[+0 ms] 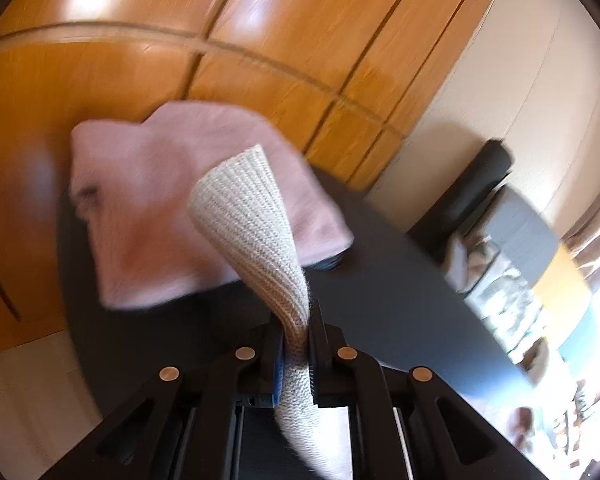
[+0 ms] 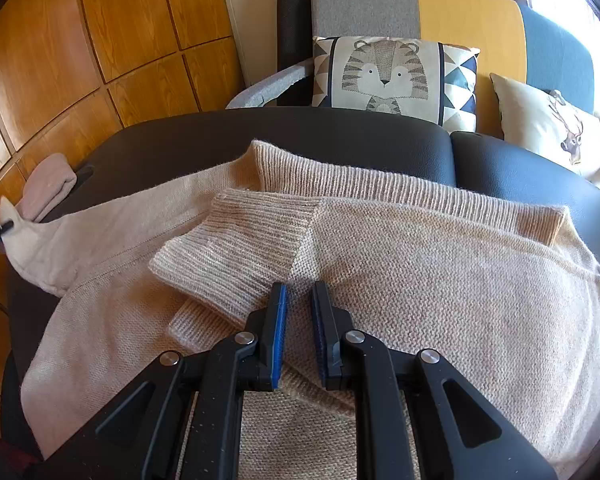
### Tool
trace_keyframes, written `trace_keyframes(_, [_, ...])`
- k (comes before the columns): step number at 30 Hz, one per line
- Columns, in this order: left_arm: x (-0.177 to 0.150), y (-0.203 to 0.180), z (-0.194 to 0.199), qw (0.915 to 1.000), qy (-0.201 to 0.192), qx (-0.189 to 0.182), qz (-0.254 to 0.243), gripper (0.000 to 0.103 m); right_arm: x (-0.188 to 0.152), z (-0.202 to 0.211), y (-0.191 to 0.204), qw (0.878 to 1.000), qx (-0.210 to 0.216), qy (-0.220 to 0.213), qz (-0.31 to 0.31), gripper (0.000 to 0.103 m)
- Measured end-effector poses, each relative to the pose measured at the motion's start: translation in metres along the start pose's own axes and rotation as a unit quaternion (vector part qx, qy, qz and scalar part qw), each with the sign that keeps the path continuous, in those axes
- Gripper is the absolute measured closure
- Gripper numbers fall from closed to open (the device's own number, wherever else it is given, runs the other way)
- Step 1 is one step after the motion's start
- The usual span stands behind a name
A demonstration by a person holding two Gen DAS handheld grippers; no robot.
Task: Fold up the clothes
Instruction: 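Grasp the other ribbed sleeve cuff with the left gripper and lift it, then carry the held sleeve across the sweater body with the left gripper and release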
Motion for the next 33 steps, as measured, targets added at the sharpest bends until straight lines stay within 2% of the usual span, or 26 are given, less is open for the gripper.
trace_keyframes(4, [0.022, -0.039, 0.021, 0.9984, -0.018, -0.049, -0.022, 0.095, 0.0, 0.0, 0.0, 1.0, 0.002, 0.0, -0.001, 0.089])
trace_keyframes(9, [0.038, -0.1, 0.04, 0.9915, -0.029, -0.111, -0.061, 0.095, 0.0, 0.0, -0.001, 1.0, 0.003, -0.001, -0.002, 0.089])
trace_keyframes(15, [0.035, -0.16, 0.057, 0.9799, -0.013, -0.179, -0.088, 0.095, 0.0, 0.001, -0.003, 1.0, 0.011, 0.001, -0.008, 0.089])
trace_keyframes(19, [0.02, -0.198, 0.071, 0.9697, 0.001, -0.216, -0.113, 0.095, 0.005, 0.01, -0.007, 0.999, 0.025, 0.014, -0.035, 0.089])
trace_keyframes(22, [0.004, -0.229, 0.077, 0.9617, 0.011, -0.241, -0.13, 0.095, 0.005, 0.031, -0.008, 0.996, 0.045, -0.004, -0.073, 0.089])
trace_keyframes(25, [-0.017, -0.264, 0.077, 0.9515, 0.026, -0.265, -0.154, 0.095, -0.002, 0.047, -0.005, 0.995, 0.055, -0.004, -0.083, 0.089])
trace_keyframes(33, [-0.107, -0.359, 0.069, 0.9202, 0.098, -0.311, -0.216, 0.094, -0.031, 0.073, -0.025, 0.987, 0.069, 0.006, -0.148, 0.089])
Point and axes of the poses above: each gripper's, at about its wrist camera, not at the fingertips, and z roughly against the way its jaws point, y to its left, x to its top, the point moved 4 cm from there along -z, roughly the way its jaws point, and after that the axes turned 1 degree about -x, right-handed, at the moved point
